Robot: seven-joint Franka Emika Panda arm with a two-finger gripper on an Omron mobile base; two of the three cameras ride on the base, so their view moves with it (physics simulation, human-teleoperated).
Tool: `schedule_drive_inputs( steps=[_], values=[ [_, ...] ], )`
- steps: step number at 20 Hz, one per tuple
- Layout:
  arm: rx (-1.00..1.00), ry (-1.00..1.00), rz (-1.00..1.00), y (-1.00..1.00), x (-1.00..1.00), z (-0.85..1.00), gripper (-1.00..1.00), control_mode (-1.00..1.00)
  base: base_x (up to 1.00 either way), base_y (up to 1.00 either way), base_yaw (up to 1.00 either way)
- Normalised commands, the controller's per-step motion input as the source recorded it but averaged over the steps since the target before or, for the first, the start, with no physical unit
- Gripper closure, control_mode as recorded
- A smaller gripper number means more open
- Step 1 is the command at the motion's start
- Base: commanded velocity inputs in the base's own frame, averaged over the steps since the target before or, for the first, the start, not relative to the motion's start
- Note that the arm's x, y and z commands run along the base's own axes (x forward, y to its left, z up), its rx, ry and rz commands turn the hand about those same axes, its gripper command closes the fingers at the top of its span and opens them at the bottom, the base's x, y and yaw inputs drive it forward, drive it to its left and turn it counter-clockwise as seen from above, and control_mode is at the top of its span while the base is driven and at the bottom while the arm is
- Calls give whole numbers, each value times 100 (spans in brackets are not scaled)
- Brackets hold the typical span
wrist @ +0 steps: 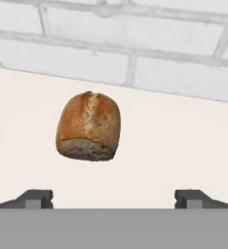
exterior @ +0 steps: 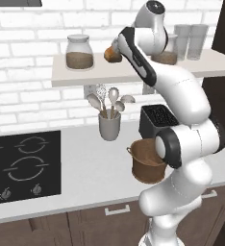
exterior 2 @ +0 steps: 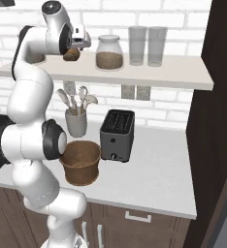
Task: Open the cabinet, pick up the bread from the cabinet and place it in the basket. Then move the basket to the dining counter.
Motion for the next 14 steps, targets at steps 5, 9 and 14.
schedule_drive_inputs(
  steps=[5,9,14],
  values=[
    [18,23,-14,0,43,6,-100,-100,0,0,0],
    [22,18,-8,5,29,4,-100,-100,0,0,0],
    [10,9,-3,19,16,4,-100,-100,0,0,0]
  ],
)
